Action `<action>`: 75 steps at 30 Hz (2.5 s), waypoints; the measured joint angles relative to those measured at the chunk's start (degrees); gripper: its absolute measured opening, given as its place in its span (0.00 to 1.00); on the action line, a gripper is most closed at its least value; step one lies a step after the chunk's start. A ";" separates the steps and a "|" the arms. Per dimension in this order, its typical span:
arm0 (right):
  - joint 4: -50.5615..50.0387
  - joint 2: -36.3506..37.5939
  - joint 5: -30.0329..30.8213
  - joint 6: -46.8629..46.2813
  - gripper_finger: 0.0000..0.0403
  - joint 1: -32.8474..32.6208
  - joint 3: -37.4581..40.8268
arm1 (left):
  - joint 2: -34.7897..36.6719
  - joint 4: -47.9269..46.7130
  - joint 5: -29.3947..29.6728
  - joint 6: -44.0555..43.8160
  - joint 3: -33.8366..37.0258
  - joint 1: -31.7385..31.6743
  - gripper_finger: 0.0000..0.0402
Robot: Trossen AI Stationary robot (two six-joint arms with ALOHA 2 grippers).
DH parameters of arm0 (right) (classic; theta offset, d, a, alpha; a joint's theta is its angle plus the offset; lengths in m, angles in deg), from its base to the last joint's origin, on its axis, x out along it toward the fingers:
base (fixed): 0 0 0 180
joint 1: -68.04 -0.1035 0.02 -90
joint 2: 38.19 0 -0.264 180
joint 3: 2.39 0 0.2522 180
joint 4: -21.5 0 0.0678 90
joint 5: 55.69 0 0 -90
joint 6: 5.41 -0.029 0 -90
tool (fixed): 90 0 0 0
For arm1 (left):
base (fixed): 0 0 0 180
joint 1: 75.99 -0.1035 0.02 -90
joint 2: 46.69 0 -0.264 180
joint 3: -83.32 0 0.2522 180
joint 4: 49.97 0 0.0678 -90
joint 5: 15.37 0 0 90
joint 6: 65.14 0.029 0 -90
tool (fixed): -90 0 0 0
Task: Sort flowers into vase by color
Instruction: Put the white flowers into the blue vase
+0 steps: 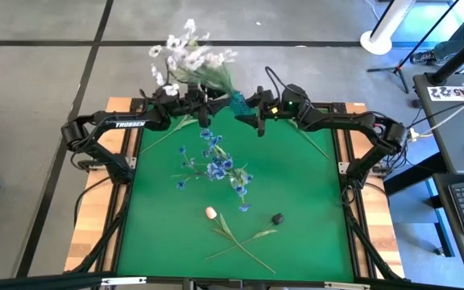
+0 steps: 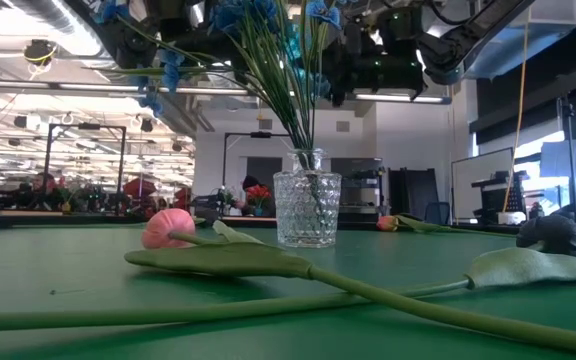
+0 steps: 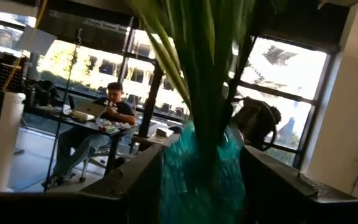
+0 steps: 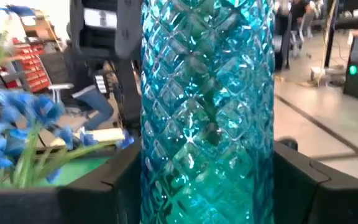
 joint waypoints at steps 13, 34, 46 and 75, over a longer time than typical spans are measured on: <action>-3.56 -0.20 2.16 2.88 0.61 -0.04 0.07 | 0.12 -3.75 -1.08 -0.13 -0.72 0.03 0.53; -4.72 -0.15 2.39 2.71 0.61 -0.04 0.09 | 1.46 -8.85 -6.32 0.29 -0.70 0.13 0.53; -6.42 -0.15 2.42 2.64 0.61 0.02 0.09 | -1.12 -7.04 -4.48 0.52 -0.72 0.84 0.53; -7.42 -0.31 2.89 2.82 0.61 0.00 0.09 | -1.21 -9.23 3.41 7.76 -0.70 4.38 0.35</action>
